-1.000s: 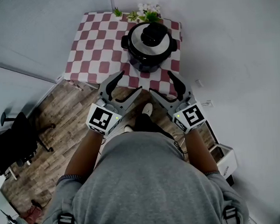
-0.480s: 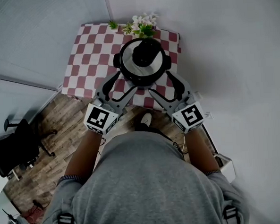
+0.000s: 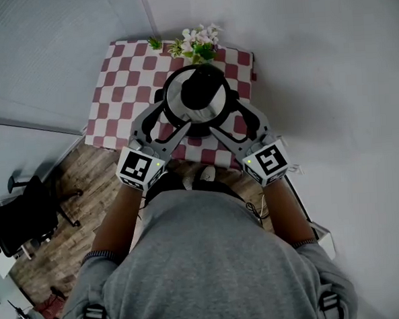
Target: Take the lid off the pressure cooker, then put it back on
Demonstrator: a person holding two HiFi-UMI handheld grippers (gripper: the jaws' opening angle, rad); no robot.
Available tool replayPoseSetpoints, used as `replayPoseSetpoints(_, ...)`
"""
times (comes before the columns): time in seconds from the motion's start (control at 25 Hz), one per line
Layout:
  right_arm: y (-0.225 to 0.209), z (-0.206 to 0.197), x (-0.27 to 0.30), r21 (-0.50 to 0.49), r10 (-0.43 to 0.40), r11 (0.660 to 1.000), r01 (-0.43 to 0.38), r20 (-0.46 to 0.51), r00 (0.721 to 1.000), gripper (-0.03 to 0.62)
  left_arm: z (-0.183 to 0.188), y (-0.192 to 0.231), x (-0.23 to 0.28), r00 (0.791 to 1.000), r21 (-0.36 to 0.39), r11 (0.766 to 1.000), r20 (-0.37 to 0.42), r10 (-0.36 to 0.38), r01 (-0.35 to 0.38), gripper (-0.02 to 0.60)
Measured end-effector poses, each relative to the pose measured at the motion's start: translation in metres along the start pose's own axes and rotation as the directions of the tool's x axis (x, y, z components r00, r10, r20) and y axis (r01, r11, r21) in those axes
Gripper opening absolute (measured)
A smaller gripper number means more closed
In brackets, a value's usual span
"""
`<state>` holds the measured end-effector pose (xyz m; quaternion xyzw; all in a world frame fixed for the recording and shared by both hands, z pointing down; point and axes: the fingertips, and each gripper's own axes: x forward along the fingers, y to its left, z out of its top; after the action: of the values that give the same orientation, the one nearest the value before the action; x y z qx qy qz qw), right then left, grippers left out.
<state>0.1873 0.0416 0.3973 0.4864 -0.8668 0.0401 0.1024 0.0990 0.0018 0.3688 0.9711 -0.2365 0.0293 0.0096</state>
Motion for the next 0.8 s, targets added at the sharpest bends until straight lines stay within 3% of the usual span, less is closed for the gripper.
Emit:
replayPoseSetpoints(0.28, -0.011, -0.008, 0.028, 0.029, -0.058, 0.998, 0.060, -0.054, 0.997, 0.356, -0.008, 0.027, 0.028, 0.992, 0.008, 0.993, -0.020, -0.122, 0.122, 0.320)
replayPoseSetpoints(0.48, -0.019, -0.015, 0.048, 0.051, -0.118, 0.991, 0.123, -0.092, 0.989, 0.356, -0.020, 0.041, 0.047, 0.967, 0.017, 0.968, -0.058, -0.249, 0.250, 0.319)
replayPoseSetpoints(0.64, -0.025, -0.022, 0.065, 0.065, -0.144, 0.986, 0.155, -0.148, 0.978, 0.345, -0.036, 0.048, 0.063, 0.927, 0.045, 0.932, -0.126, -0.353, 0.361, 0.319)
replayPoseSetpoints(0.8, -0.031, -0.035, 0.082, 0.087, -0.147, 0.982, 0.167, -0.198, 0.969, 0.342, -0.059, 0.048, 0.077, 0.856, 0.077, 0.869, -0.234, -0.461, 0.489, 0.320)
